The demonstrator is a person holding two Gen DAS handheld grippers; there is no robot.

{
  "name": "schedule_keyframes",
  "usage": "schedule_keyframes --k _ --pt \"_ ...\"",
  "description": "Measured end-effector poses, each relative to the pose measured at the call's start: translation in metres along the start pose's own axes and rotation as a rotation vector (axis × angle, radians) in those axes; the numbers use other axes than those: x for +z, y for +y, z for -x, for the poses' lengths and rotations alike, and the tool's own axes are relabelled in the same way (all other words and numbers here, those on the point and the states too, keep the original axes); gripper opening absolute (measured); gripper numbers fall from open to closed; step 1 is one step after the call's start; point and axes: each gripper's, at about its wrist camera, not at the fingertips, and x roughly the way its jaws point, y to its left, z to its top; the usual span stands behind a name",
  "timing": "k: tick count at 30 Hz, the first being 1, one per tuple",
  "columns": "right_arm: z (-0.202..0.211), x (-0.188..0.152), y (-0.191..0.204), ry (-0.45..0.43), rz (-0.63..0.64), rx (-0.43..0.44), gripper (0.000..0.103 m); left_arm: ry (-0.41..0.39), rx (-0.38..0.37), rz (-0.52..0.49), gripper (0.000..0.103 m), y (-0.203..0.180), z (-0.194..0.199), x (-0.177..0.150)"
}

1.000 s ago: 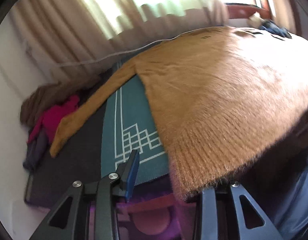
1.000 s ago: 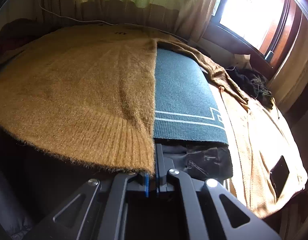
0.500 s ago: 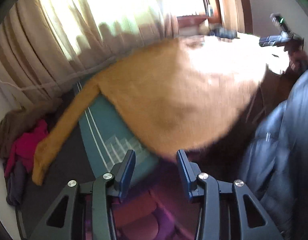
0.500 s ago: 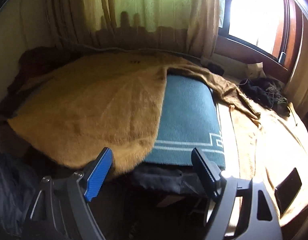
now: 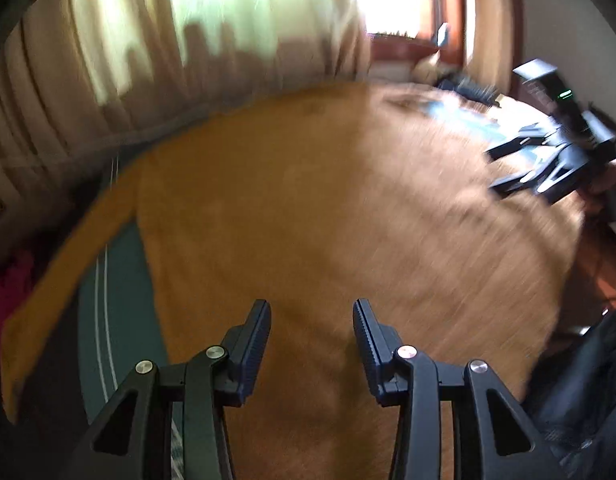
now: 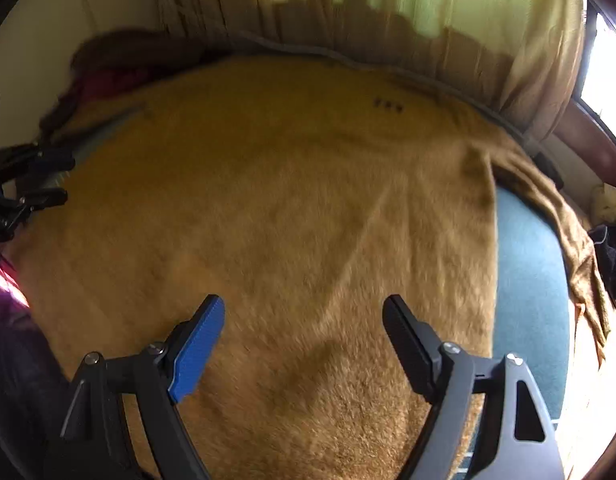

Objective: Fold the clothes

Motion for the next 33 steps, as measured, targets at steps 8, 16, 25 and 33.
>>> schedule_keyframes --k 8,16,25,33 --pt "0.017 -0.012 -0.013 0.088 -0.001 0.061 0.086 0.1 -0.037 0.12 0.047 0.04 -0.001 -0.008" --pt "0.022 0.084 0.003 0.002 -0.005 0.057 0.087 0.015 0.008 0.271 0.059 0.079 -0.037 0.079" --pt "-0.062 0.179 -0.026 0.073 -0.147 0.08 0.087 0.122 0.092 0.376 0.069 0.113 -0.122 0.111" --pt "-0.07 0.169 -0.022 0.047 -0.111 0.025 0.089 0.098 0.136 0.294 0.087 0.102 -0.13 0.105"
